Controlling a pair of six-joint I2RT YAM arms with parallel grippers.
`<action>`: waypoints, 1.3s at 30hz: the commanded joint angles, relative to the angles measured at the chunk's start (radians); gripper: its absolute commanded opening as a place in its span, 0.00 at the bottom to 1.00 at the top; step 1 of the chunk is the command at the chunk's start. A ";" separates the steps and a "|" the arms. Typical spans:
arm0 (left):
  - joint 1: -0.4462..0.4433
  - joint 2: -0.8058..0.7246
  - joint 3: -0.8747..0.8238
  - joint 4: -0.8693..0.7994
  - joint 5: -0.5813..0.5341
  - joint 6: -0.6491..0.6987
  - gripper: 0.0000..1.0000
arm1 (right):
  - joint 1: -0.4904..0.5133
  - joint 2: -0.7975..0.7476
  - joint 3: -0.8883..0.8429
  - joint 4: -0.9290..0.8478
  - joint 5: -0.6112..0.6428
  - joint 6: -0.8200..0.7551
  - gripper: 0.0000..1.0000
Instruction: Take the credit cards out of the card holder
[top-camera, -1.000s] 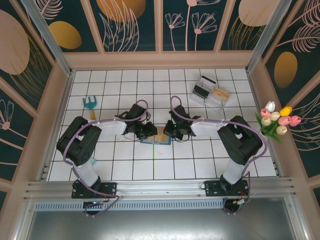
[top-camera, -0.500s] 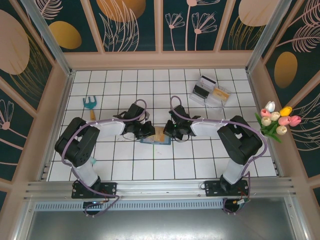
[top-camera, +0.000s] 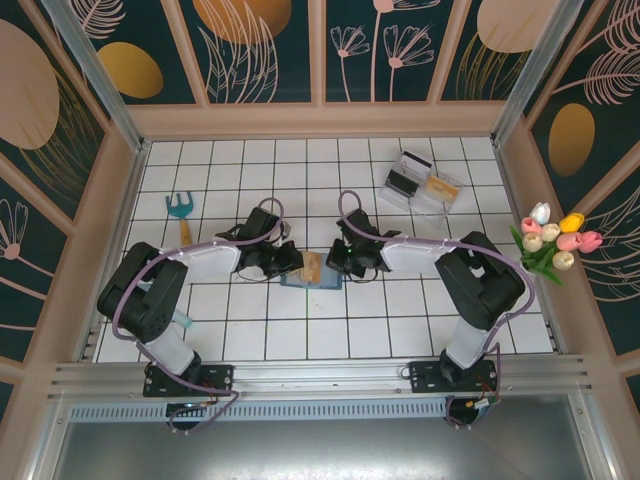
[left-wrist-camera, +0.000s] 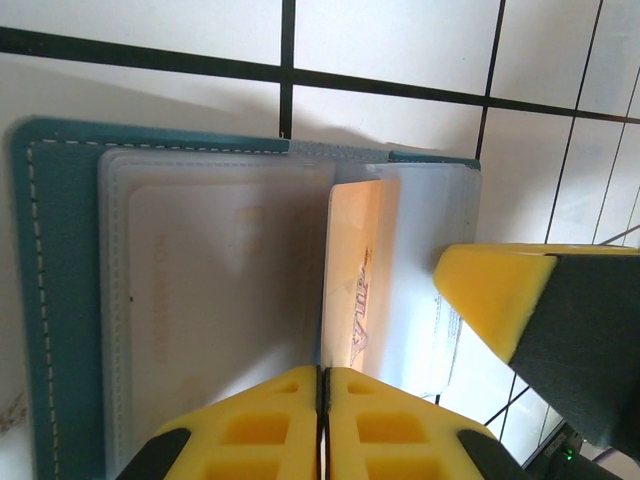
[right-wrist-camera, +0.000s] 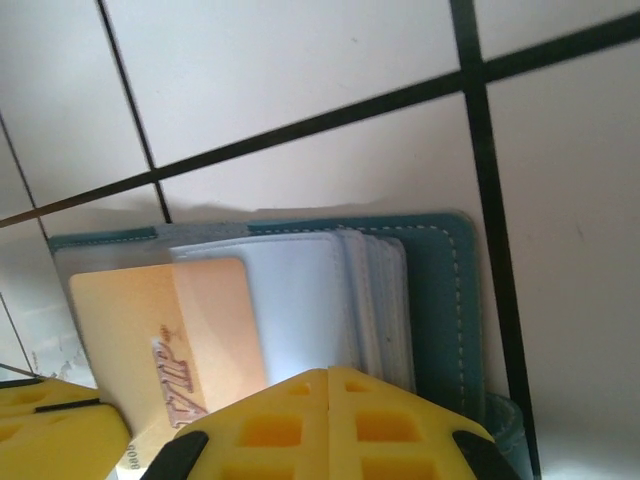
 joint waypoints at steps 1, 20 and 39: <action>0.009 0.010 -0.008 0.001 0.008 0.023 0.10 | 0.006 -0.046 0.067 -0.006 0.004 -0.051 0.05; 0.008 0.006 -0.014 0.037 0.044 0.011 0.14 | 0.033 0.091 0.064 0.020 -0.073 0.002 0.03; 0.020 0.023 0.028 -0.033 0.013 0.107 0.10 | 0.031 0.081 0.038 0.029 -0.066 0.001 0.03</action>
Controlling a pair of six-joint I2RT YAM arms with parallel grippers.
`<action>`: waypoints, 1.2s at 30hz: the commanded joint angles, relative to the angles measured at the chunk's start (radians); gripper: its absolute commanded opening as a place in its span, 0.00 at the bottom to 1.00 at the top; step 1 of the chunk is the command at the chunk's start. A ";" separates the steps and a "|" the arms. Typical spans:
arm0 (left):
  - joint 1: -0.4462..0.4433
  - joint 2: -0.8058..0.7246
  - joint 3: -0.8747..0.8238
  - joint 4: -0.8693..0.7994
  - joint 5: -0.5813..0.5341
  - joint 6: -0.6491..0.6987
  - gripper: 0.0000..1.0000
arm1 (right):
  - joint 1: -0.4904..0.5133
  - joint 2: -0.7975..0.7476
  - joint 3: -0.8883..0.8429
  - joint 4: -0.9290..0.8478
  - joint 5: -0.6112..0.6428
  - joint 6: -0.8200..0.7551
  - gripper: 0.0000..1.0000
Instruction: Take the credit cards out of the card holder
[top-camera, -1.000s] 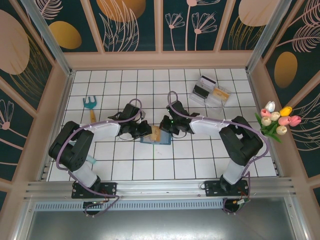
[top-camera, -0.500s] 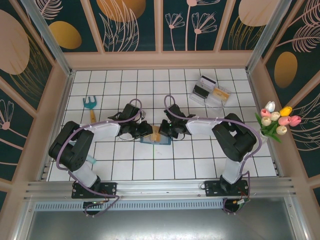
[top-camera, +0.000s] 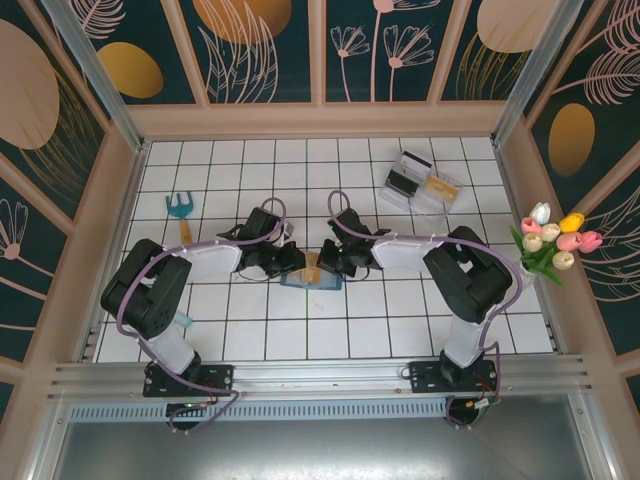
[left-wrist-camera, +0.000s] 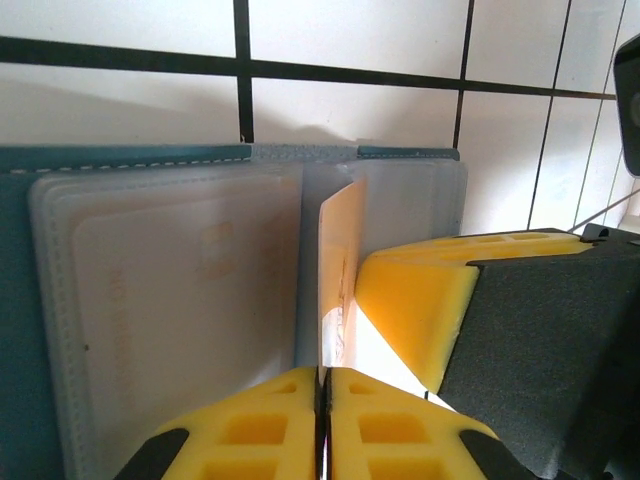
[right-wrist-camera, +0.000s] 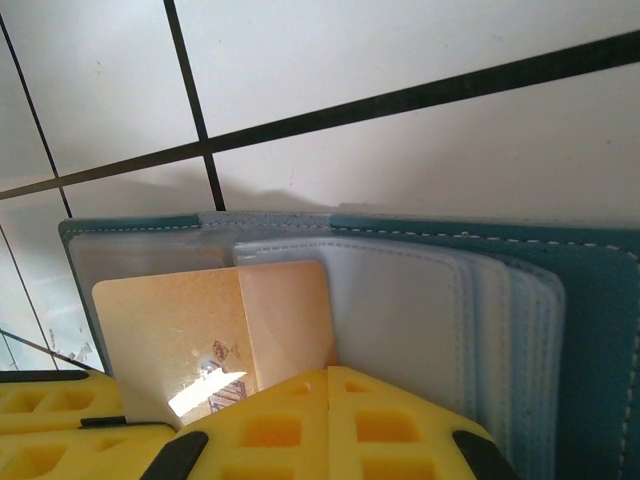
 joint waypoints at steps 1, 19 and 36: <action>0.017 -0.012 0.033 -0.089 -0.051 0.075 0.09 | -0.001 -0.009 -0.014 0.000 -0.003 0.004 0.03; 0.021 -0.335 0.176 -0.422 -0.381 0.208 0.04 | -0.011 -0.333 -0.091 0.148 0.000 0.053 0.32; 0.033 -0.503 0.158 0.244 -0.004 -0.303 0.06 | -0.121 -0.516 -0.248 0.857 -0.256 0.410 0.58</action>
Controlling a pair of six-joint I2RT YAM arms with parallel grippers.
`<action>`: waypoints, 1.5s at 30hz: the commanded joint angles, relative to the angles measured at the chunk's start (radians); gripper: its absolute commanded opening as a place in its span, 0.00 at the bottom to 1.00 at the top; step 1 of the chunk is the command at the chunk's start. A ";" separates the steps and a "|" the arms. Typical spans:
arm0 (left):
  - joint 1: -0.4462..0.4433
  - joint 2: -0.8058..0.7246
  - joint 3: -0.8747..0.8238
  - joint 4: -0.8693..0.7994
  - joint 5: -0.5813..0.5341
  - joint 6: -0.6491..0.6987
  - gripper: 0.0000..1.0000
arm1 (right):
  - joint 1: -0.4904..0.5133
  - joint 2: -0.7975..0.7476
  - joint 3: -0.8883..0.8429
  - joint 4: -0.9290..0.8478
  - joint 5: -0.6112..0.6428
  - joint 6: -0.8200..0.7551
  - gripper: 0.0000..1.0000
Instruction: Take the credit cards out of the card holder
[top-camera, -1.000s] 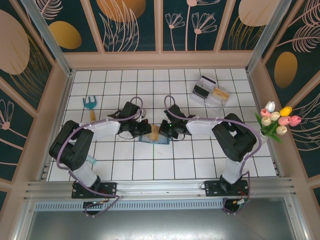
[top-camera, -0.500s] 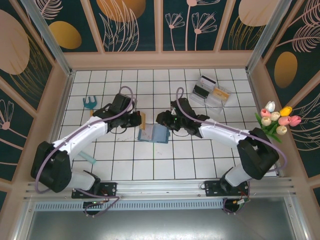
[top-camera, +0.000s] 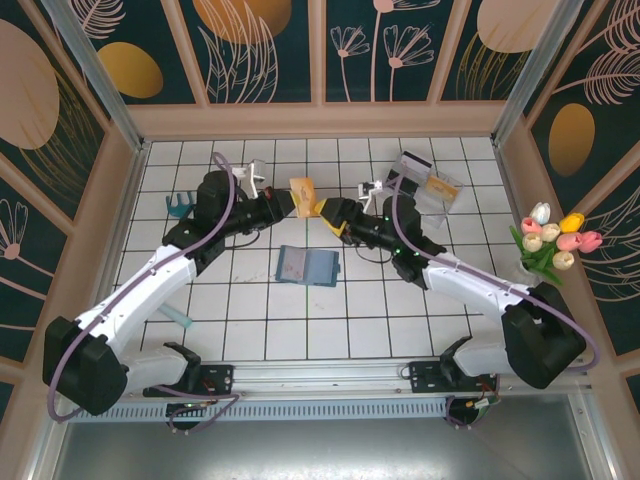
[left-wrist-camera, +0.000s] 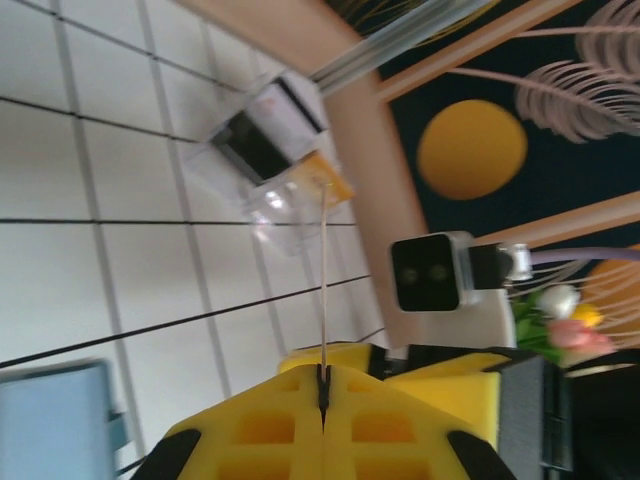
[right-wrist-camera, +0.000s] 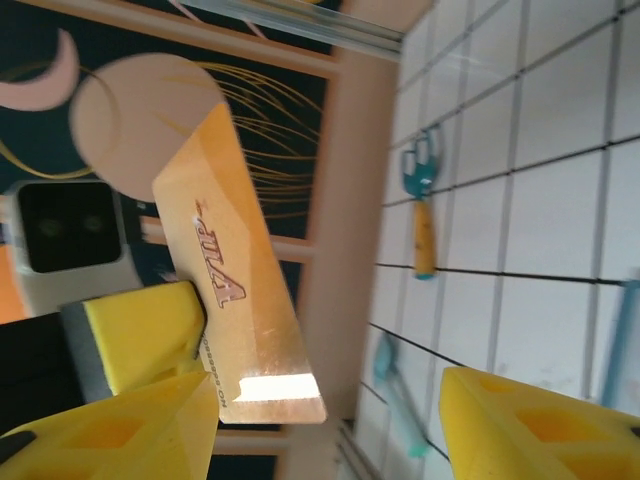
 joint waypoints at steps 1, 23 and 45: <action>0.006 -0.040 -0.008 0.196 0.081 -0.157 0.06 | -0.024 -0.020 -0.014 0.263 -0.090 0.170 0.57; 0.008 -0.063 -0.076 0.401 0.154 -0.375 0.07 | -0.041 0.001 0.109 0.231 -0.147 0.185 0.07; 0.089 0.015 -0.085 -0.057 -0.097 -0.162 0.81 | -0.371 -0.031 0.371 -0.698 -0.182 -0.572 0.00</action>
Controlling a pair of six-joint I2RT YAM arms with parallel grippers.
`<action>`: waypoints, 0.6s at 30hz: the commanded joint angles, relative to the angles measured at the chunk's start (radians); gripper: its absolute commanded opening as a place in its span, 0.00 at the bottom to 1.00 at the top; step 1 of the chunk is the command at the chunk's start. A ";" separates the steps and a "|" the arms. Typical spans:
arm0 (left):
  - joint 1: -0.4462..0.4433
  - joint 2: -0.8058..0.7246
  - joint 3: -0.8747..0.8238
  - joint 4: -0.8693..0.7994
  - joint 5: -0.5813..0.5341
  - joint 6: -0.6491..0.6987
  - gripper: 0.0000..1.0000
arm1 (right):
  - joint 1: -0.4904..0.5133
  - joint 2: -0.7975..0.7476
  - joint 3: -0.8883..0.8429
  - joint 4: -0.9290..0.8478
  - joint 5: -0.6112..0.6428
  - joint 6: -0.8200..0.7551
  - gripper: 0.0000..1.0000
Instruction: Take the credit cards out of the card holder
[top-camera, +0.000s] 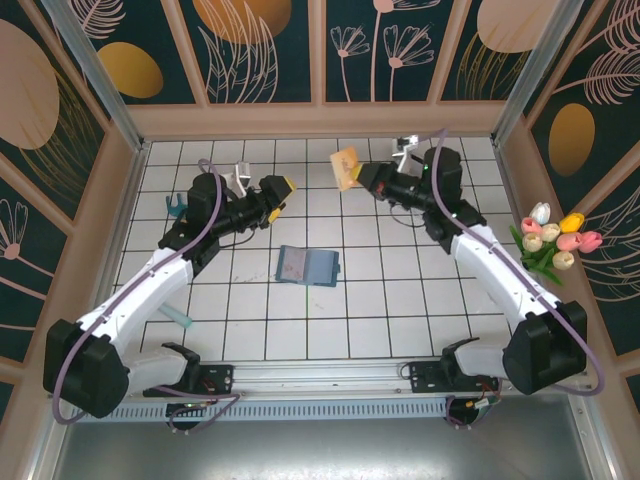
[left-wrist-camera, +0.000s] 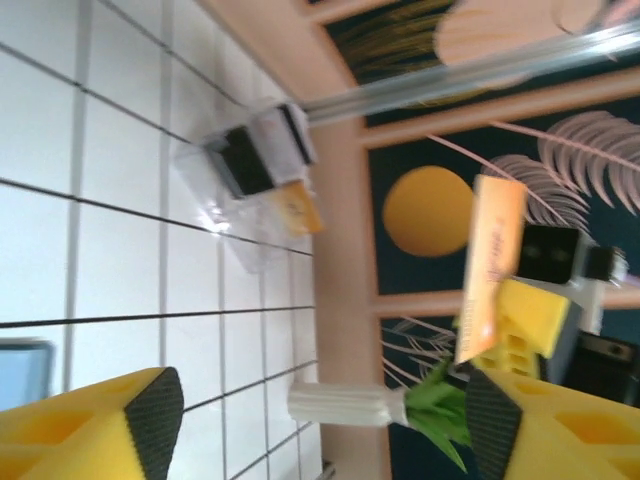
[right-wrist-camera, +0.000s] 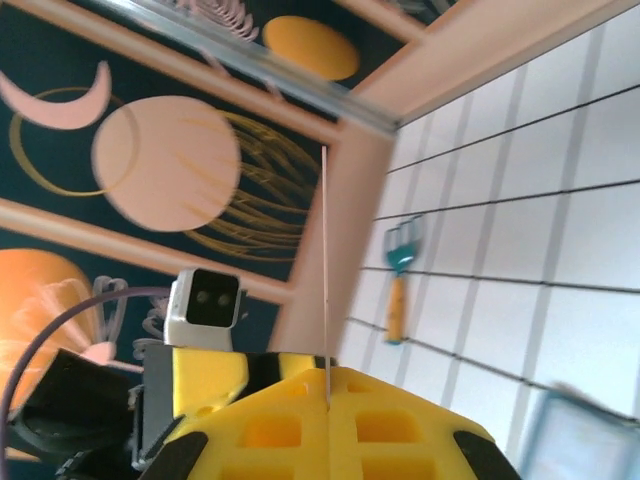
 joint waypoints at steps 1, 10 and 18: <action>0.017 0.025 -0.016 -0.139 -0.128 0.094 0.84 | -0.109 0.003 0.044 -0.238 0.026 -0.245 0.00; 0.053 0.092 0.060 -0.254 -0.251 0.322 0.99 | -0.288 0.096 0.082 -0.399 0.189 -0.541 0.00; 0.062 0.199 0.130 -0.235 -0.123 0.415 0.98 | -0.305 0.299 0.267 -0.526 0.231 -0.958 0.00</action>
